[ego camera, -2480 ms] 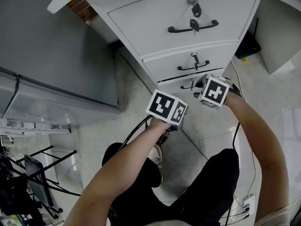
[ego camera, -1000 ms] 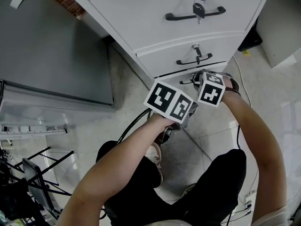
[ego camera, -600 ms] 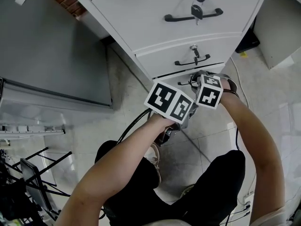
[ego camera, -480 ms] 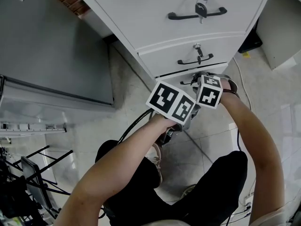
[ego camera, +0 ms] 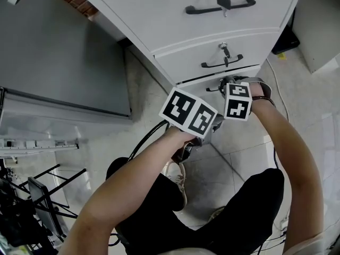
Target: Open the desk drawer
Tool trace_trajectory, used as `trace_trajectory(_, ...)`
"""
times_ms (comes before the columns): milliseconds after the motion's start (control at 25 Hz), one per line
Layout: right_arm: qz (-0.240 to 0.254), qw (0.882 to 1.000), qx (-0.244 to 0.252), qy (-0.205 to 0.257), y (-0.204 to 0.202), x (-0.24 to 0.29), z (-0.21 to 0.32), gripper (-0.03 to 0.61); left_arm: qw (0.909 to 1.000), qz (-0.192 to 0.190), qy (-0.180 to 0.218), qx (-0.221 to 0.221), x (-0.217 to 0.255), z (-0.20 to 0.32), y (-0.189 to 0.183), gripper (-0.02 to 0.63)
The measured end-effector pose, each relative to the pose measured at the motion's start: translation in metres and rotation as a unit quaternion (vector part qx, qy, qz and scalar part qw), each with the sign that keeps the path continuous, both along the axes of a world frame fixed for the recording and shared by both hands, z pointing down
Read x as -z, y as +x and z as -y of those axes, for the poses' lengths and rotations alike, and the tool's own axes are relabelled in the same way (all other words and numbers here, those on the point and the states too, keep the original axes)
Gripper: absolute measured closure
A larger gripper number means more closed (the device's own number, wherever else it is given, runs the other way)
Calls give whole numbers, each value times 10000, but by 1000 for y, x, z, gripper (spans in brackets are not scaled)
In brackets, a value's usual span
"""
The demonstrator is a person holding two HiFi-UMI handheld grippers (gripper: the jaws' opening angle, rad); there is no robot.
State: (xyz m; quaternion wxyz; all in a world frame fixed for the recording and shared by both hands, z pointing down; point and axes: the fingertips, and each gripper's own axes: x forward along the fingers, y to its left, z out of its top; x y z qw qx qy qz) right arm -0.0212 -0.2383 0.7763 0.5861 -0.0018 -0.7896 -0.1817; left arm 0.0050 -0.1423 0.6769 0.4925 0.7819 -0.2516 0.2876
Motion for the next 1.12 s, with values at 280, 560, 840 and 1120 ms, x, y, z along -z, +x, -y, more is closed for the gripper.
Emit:
trace_trajectory(280, -288, 9993, 130, 181, 15, -1, 6, 526, 9998, -135, 60, -108, 7, 1, 11, 604)
trace_trajectory(560, -346, 9989, 116, 288, 13, -2, 7, 530, 9999, -30, -10, -160, -1, -1, 10, 604)
trace_trajectory(840, -213, 9996, 157, -69, 10, -7, -4, 563, 9998, 39, -77, -193, -4, -6, 6, 604)
trace_trajectory(1120, 194, 9984, 380, 358, -2, -11, -15, 563, 9994, 113, -68, -323, -5, -14, -3, 604)
